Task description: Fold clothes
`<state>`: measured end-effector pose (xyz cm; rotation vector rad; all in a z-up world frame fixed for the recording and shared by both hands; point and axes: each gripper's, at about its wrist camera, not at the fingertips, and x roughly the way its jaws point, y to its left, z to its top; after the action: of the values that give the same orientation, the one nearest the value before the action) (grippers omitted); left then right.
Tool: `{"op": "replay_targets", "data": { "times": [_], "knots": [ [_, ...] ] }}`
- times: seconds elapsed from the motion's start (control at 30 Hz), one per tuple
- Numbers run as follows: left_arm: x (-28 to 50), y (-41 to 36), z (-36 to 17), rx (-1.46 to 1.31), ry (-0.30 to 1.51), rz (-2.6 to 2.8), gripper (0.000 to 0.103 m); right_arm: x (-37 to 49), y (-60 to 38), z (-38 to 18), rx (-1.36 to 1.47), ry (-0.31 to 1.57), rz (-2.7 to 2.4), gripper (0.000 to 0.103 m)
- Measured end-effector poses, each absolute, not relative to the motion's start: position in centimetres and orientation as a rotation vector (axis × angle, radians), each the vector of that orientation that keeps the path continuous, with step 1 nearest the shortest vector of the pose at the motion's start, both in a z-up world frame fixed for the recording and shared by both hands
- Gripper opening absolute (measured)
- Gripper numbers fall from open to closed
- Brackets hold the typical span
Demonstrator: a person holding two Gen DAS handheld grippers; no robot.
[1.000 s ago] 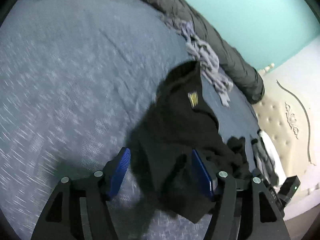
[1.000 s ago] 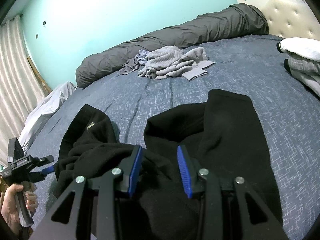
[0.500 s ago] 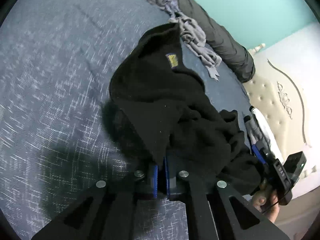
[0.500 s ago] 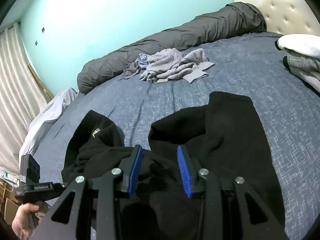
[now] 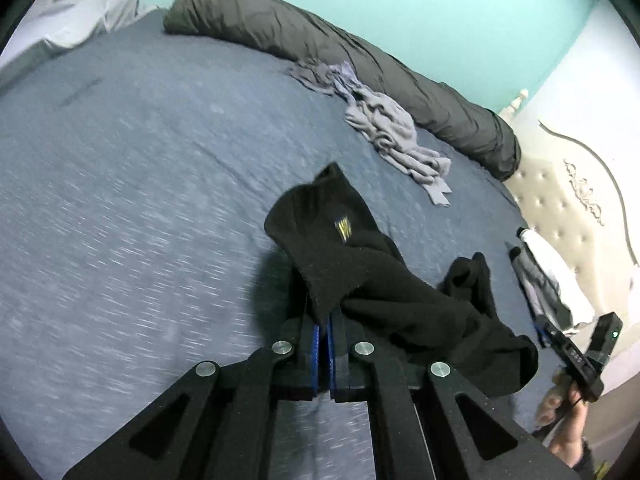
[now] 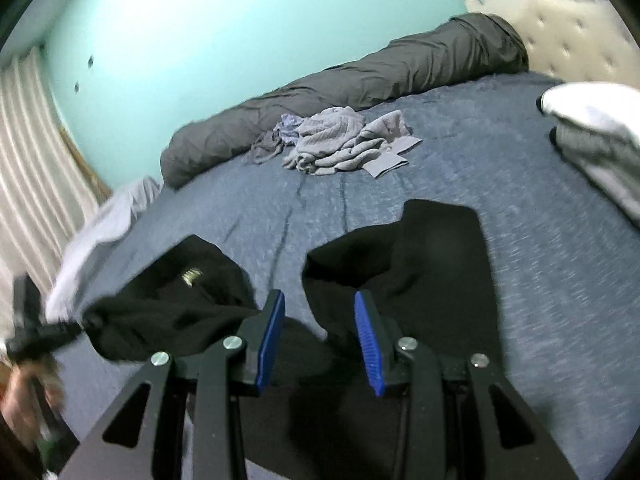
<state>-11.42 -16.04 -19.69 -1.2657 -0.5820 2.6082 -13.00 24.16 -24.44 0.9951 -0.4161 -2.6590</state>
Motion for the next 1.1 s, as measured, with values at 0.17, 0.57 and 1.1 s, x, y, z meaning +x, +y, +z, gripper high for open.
{"op": "replay_targets", "data": {
  "times": [0.17, 0.57, 1.1],
  "knots": [
    [-9.9, -18.9, -19.1, -1.314, -0.540, 2.637, 0.002, -12.0, 26.4, -23.4, 1.137, -0.303, -2.635, 0.038],
    [-5.4, -22.6, -19.0, -1.338, -0.505, 2.691, 0.002, -9.9, 30.4, -23.8, 1.359, -0.274, -2.550, 0.042],
    [-3.0, -24.1, -22.0, -1.541, -0.487, 2.611, 0.017, -13.0, 30.4, -24.7, 1.474, -0.395, -2.470, 0.043]
  ]
}}
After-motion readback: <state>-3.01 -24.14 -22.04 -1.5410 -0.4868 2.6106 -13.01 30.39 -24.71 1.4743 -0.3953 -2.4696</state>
